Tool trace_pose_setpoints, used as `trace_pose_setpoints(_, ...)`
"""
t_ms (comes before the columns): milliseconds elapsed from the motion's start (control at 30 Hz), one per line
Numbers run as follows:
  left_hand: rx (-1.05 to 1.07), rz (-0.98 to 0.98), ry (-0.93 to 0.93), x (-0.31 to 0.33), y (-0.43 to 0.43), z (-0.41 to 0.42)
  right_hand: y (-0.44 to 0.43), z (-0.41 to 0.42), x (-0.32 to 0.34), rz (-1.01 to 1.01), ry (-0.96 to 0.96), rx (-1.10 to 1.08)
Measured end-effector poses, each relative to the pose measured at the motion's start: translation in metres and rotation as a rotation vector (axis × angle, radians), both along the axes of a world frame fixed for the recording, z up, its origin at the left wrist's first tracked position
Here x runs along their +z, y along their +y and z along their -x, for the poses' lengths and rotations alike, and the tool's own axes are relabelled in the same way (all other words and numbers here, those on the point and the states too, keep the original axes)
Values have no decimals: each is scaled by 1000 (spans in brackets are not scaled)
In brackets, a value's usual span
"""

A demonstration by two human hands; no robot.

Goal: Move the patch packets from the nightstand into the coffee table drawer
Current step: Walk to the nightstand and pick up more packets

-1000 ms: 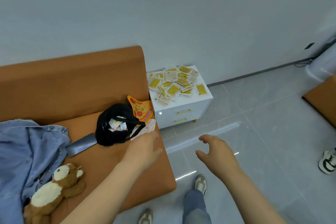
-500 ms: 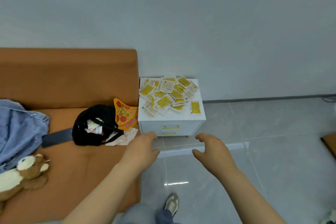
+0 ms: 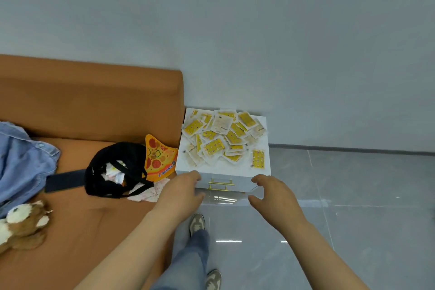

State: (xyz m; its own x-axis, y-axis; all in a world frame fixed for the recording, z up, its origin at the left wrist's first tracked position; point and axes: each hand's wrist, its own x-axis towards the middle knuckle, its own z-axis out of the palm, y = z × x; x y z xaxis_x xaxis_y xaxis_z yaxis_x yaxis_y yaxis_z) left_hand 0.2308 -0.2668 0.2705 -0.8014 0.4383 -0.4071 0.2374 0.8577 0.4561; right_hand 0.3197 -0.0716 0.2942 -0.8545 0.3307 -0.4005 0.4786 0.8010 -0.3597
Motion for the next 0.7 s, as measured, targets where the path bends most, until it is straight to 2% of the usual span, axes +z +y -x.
trace_pose_setpoints(333, -8, 13, -29, -3, 41, 101, 39, 100, -11, -2, -46, 12)
trace_pose_setpoints(700, 37, 68, -71, -23, 86, 161, 96, 178, -43, -2, -138, 126)
